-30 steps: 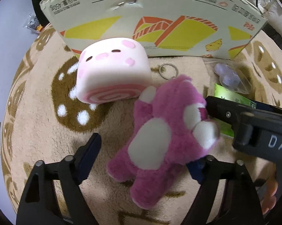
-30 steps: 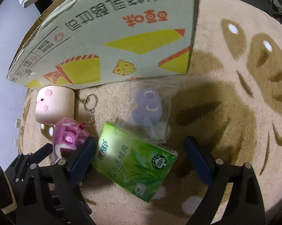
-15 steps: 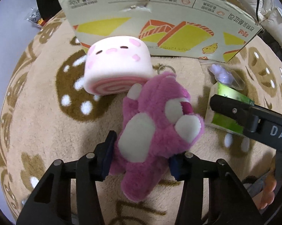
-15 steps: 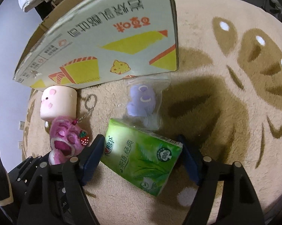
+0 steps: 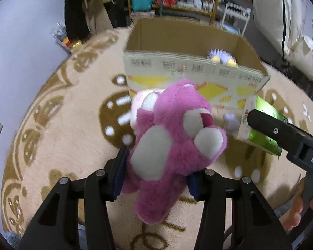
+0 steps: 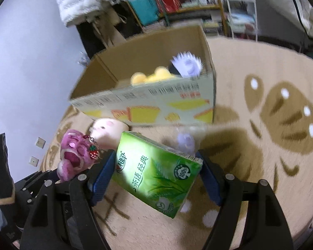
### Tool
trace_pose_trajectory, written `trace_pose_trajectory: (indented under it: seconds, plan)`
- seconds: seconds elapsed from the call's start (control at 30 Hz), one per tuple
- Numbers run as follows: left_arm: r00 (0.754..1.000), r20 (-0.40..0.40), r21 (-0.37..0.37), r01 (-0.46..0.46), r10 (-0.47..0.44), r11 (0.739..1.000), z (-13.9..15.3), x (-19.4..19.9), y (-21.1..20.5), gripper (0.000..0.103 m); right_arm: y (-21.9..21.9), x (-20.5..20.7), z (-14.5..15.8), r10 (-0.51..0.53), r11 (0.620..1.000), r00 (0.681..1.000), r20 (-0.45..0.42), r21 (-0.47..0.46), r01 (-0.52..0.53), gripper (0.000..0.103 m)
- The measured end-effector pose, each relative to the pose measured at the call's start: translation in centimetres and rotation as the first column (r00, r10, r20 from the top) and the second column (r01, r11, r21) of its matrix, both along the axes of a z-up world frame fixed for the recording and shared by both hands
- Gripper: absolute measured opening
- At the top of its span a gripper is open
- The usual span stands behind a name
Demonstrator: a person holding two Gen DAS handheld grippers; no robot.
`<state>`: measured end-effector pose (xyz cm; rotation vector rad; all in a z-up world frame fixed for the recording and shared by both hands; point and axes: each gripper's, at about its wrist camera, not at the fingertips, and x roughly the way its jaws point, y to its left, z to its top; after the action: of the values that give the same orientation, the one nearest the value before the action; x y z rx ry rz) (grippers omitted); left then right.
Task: Organize soft objects
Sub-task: 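Lift the pink bear with the left tool while the right tool carries the green tissue pack over the box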
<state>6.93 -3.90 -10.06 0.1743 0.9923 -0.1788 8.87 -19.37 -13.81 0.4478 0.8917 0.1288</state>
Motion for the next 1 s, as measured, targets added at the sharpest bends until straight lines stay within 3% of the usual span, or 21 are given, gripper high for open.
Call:
trace_pose_trajectory:
  seconds: [0.27,0.47,0.73,1.0]
  plan:
    - [0.975,0.222,-0.003,0.024,-0.023,1.0,3.8,-0.3,-0.9,0.049,-0.8,-1.7,4.9,-0.014,0.997,0.967,0.253,-0.076,0.034,0.081]
    - [0.936,0.352,-0.002,0.026,-0.024,1.0,6.1,-1.0,-1.2,0.049,-1.4,-2.5,7.4,-0.02,0.993,0.93,0.366,-0.099,0.061,0.081]
    - [0.892,0.452,-0.05,0.028,-0.002,0.998,8.3,-0.9,-0.9,0.049,-1.6,-2.8,9.7,-0.014,0.988,0.888,0.46,-0.132,0.084,0.081]
    - [0.823,0.566,0.013,0.047,-0.046,0.999,12.5,0.2,-1.5,0.049,-2.0,-2.8,12.7,-0.019,0.983,0.846,0.532,-0.145,0.114,0.081]
